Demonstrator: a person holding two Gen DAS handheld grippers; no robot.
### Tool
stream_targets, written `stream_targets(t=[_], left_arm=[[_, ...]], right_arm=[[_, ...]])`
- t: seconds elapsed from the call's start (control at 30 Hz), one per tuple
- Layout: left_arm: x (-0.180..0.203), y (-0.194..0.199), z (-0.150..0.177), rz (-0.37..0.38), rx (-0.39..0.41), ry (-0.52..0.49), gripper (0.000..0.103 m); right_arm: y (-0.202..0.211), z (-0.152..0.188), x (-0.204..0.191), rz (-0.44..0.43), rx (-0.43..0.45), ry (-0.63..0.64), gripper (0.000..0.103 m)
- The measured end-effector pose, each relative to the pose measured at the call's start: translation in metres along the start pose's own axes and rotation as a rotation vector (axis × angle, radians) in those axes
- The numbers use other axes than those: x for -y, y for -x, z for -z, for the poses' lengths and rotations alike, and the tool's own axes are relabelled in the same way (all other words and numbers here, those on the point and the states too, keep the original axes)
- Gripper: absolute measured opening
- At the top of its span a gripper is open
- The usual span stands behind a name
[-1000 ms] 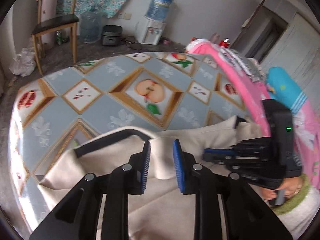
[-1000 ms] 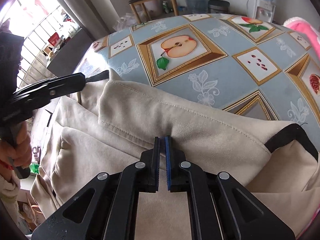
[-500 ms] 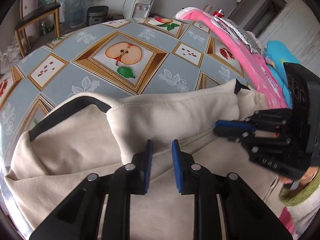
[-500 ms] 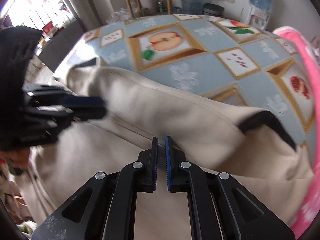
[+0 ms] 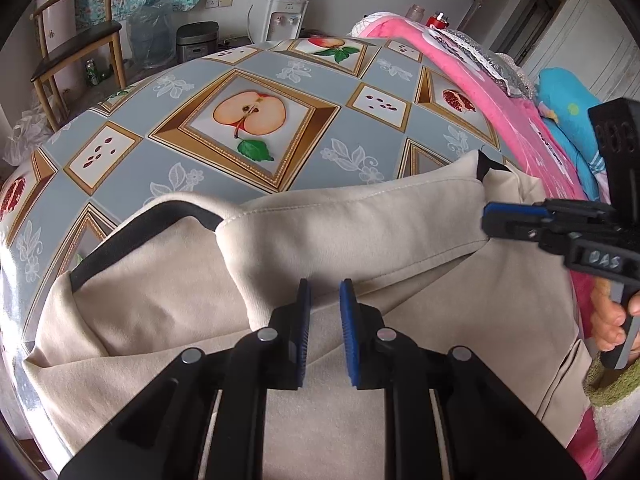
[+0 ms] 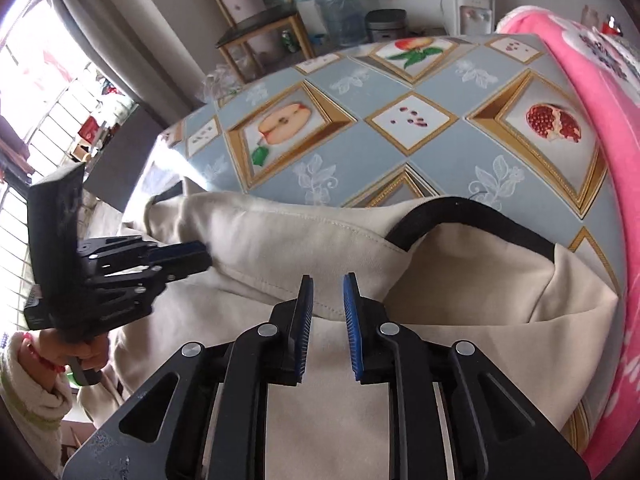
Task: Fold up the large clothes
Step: 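Lift the folded jacket by its edge with the right gripper while the left gripper holds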
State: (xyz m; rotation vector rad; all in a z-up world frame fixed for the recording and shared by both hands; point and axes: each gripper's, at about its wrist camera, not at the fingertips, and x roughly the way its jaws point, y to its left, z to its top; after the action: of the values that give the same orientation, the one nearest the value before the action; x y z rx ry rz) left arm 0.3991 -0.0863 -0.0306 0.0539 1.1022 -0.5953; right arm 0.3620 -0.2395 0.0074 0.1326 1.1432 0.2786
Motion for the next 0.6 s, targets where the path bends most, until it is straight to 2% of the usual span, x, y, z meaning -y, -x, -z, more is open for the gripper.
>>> stream_targets(t=[0.07, 0.1, 0.17, 0.2, 0.23, 0.27, 0.3, 0.33, 0.43, 0.6], left_arm=[[0.001, 0.0, 0.0, -0.005, -0.001, 0.001, 0.016], [0.001, 0.0, -0.001, -0.007, -0.001, 0.003, 0.016], [0.003, 0.005, -0.001, -0.01, -0.009, 0.012, 0.016], [0.004, 0.009, 0.0, -0.009, -0.011, 0.017, 0.022], [0.006, 0.016, 0.0, -0.011, -0.01, 0.022, 0.034], [0.008, 0.025, 0.002, -0.021, -0.006, 0.023, 0.041], [0.012, 0.037, 0.005, -0.04, 0.008, 0.01, 0.05], [0.016, 0.049, 0.01, -0.055, 0.022, -0.01, 0.054], [0.024, 0.088, 0.03, -0.108, 0.044, -0.048, 0.064], [0.028, 0.155, 0.092, -0.115, 0.126, -0.017, 0.076]], right_arm=[[-0.019, 0.003, -0.001, 0.059, -0.043, 0.023, 0.018], [-0.021, 0.004, -0.004, 0.08, -0.018, 0.04, 0.018], [-0.019, 0.002, -0.008, 0.106, -0.027, 0.029, 0.02], [-0.012, 0.002, -0.009, 0.099, -0.022, 0.004, 0.024], [-0.004, 0.003, -0.011, 0.082, -0.01, -0.008, 0.041], [0.008, 0.005, -0.014, 0.068, 0.011, -0.011, 0.055], [0.024, 0.008, -0.019, 0.071, 0.043, -0.005, 0.058], [0.037, 0.011, -0.024, 0.08, 0.063, 0.008, 0.059], [0.084, 0.031, -0.041, 0.085, 0.122, 0.041, 0.073], [0.147, 0.084, -0.064, 0.066, 0.241, 0.061, 0.086]])
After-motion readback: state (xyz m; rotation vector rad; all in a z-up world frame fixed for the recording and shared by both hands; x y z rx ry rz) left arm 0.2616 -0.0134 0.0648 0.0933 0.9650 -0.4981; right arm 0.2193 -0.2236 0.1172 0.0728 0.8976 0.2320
